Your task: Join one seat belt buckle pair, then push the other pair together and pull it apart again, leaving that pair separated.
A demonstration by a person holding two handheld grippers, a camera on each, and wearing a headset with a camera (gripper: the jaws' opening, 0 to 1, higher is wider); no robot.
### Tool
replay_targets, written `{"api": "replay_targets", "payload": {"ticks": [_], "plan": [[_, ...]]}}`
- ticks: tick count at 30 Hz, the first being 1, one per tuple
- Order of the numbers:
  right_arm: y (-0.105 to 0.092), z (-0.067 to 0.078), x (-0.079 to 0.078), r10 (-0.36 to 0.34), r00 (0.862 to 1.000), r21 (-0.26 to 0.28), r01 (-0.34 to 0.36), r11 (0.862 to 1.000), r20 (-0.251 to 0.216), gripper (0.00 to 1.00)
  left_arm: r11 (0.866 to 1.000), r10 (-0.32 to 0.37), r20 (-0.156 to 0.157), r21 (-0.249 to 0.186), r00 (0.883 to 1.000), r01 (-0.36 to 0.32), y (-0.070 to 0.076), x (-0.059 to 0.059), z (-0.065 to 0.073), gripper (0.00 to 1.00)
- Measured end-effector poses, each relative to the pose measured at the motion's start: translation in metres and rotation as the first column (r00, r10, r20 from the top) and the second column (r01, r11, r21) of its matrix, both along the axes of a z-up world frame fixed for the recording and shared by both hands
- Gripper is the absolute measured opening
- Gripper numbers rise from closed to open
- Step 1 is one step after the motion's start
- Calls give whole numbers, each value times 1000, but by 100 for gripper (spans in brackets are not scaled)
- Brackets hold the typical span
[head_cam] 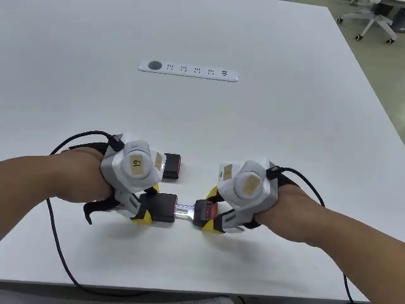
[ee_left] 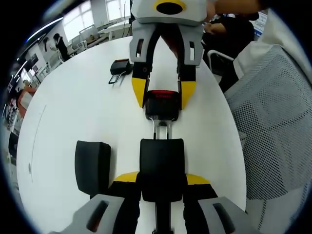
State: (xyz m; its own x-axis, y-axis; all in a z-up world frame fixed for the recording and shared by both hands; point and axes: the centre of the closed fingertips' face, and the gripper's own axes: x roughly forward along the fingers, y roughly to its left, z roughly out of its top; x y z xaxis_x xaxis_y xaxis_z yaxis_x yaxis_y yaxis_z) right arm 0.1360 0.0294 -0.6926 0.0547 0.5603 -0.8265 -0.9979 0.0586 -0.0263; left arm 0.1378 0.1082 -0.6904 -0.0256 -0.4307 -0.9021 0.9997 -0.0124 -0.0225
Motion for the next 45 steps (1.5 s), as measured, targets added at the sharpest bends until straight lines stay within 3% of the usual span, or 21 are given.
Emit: {"api": "replay_targets", "payload": {"ticks": [8,19,45], "plan": [[8,1,1,-11,1000,31,11,999,-3,32,1000,0,1,-5,1000,0,-1,-1,2,34],[13,0,1,8,1000,26,-8,1000,4,31,999,-28,8,-18,1000,28,2,1,-1,34],[21,0,1,-23,1000,26,23,999,17,31,1000,-16,11,-11,1000,16,1,1,-3,34]]}}
